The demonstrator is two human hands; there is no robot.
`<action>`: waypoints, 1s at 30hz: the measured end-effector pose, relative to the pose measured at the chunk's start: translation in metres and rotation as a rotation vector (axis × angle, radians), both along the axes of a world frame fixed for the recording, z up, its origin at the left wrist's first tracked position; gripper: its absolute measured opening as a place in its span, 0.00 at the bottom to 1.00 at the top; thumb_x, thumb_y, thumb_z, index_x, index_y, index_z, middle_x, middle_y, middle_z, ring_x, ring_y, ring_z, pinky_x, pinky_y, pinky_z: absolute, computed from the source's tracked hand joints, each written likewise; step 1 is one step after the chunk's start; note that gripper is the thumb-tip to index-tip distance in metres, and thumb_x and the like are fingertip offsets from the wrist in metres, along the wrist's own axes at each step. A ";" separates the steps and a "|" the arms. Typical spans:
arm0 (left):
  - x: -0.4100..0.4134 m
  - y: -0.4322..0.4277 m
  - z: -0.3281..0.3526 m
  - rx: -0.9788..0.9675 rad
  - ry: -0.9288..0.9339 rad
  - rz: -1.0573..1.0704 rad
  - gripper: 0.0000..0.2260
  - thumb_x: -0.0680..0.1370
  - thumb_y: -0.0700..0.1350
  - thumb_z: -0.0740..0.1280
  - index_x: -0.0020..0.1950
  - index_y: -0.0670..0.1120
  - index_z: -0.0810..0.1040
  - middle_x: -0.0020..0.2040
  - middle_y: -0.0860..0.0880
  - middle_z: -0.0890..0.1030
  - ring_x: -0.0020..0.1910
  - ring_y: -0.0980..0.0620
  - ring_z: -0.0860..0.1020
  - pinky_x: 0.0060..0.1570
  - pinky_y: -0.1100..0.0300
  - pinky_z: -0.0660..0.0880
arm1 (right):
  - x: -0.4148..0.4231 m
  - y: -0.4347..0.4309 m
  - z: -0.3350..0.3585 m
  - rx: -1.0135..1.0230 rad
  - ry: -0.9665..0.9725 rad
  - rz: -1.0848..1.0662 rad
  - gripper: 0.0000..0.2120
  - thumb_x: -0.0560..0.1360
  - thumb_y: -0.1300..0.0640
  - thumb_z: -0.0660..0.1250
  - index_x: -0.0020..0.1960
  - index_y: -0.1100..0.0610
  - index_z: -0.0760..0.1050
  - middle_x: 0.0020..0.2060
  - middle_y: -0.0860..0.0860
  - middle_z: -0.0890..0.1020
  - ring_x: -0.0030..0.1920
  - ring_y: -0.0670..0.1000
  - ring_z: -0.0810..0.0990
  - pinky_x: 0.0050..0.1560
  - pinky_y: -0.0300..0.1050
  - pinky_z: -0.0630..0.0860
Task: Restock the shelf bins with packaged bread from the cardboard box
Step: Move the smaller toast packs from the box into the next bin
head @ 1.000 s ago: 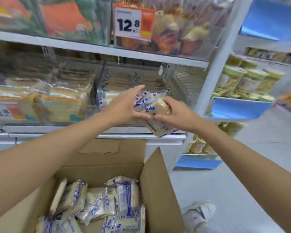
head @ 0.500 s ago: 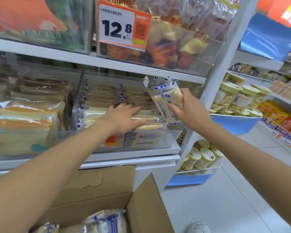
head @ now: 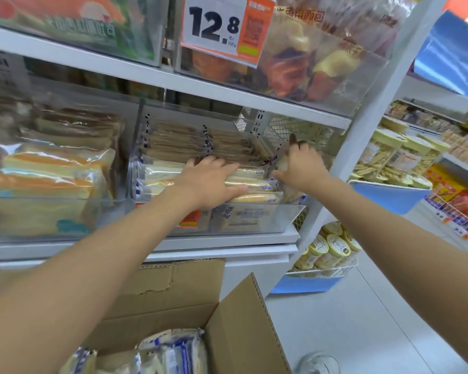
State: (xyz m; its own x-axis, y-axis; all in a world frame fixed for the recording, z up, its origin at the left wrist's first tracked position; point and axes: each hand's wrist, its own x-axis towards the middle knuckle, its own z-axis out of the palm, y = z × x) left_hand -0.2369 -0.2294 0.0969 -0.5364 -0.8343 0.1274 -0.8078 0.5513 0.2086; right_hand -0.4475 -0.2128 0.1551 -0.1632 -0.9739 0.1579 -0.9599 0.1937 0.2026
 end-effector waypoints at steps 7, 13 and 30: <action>0.001 -0.002 -0.002 0.002 0.013 -0.004 0.33 0.77 0.71 0.48 0.79 0.58 0.52 0.79 0.51 0.58 0.78 0.50 0.52 0.74 0.39 0.49 | -0.008 0.006 -0.035 -0.063 -0.180 0.283 0.32 0.82 0.40 0.48 0.76 0.62 0.55 0.71 0.63 0.67 0.70 0.59 0.65 0.69 0.50 0.60; 0.000 -0.003 -0.003 0.009 0.034 0.008 0.36 0.76 0.72 0.49 0.80 0.55 0.52 0.79 0.52 0.57 0.78 0.50 0.52 0.73 0.39 0.50 | 0.001 -0.005 -0.043 0.195 -0.867 0.156 0.46 0.71 0.23 0.45 0.79 0.47 0.38 0.79 0.47 0.49 0.78 0.50 0.51 0.77 0.55 0.50; 0.000 -0.002 0.001 0.071 -0.024 0.009 0.43 0.71 0.76 0.50 0.80 0.55 0.50 0.81 0.50 0.52 0.79 0.49 0.49 0.74 0.39 0.47 | -0.008 -0.010 -0.051 -0.023 -0.628 0.261 0.38 0.74 0.27 0.47 0.79 0.44 0.48 0.77 0.54 0.57 0.75 0.55 0.58 0.75 0.57 0.57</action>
